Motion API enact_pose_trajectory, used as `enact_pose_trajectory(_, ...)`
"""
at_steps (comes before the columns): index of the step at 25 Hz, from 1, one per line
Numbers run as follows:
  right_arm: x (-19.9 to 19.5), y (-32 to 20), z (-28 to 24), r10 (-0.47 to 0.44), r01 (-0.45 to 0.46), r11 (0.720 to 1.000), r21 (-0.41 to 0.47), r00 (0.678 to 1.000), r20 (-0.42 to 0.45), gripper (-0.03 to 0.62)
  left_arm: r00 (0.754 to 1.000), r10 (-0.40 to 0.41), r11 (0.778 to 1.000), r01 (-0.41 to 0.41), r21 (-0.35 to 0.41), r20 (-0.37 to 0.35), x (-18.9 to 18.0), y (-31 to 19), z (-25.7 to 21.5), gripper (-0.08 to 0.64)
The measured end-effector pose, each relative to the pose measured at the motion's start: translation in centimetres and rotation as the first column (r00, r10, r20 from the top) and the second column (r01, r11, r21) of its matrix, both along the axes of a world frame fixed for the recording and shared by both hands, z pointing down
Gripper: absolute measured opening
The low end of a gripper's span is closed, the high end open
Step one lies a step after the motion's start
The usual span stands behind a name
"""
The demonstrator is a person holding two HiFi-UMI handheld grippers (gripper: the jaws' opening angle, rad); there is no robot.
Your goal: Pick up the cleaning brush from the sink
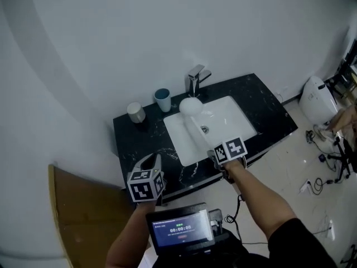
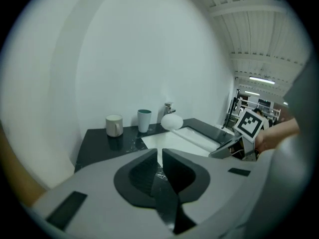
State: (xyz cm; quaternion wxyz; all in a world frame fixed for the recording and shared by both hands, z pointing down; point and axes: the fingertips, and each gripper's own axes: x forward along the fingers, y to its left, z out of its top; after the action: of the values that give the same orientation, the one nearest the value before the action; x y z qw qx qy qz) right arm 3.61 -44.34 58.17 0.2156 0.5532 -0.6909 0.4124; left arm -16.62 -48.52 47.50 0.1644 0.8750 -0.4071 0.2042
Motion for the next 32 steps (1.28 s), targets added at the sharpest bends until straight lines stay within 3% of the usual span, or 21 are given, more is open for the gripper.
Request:
enact_pose_trajectory(3,-1.3,2.9,-2.7,-0.018,0.014,0.995,0.094,0.999,0.038,0.051,1.0,-0.011,0.999,0.011,0.03,-0.002,-1.6,3.0,-1.2,0.041)
enact_pose_trajectory(7,-2.4,5.3,-7.6,0.038,-0.063,0.974,0.217,0.992,0.118,0.051,0.999,0.016,0.998,-0.014,0.062,-0.033,-2.3,5.5,-2.9,0.041)
enact_pose_trajectory(12,-2.2,8.8,-12.2,-0.006,-0.022,0.936,0.351,0.997,0.078,0.051,0.997,-0.021,0.996,0.028,0.083,-0.075,-2.4,9.2,-3.6,0.025)
enact_pose_trajectory(16,-0.5,11.5,-14.7,-0.058,0.027,0.888,0.46,0.997,0.053,0.051,0.993,-0.077,0.992,0.085,0.095,-0.087,-2.0,11.1,-3.8,0.011)
enact_pose_trajectory(26,10.4,16.2,-16.3,-0.141,0.131,0.812,0.569,0.99,-0.027,0.051,0.972,-0.2,0.963,0.219,0.158,-0.125,7.7,15.9,-6.1,0.011)
enact_pose_trajectory(32,12.0,17.8,-17.5,-0.137,0.115,0.776,0.621,0.99,-0.012,0.051,0.977,-0.185,0.961,0.203,0.186,-0.11,10.1,17.9,-6.9,0.011)
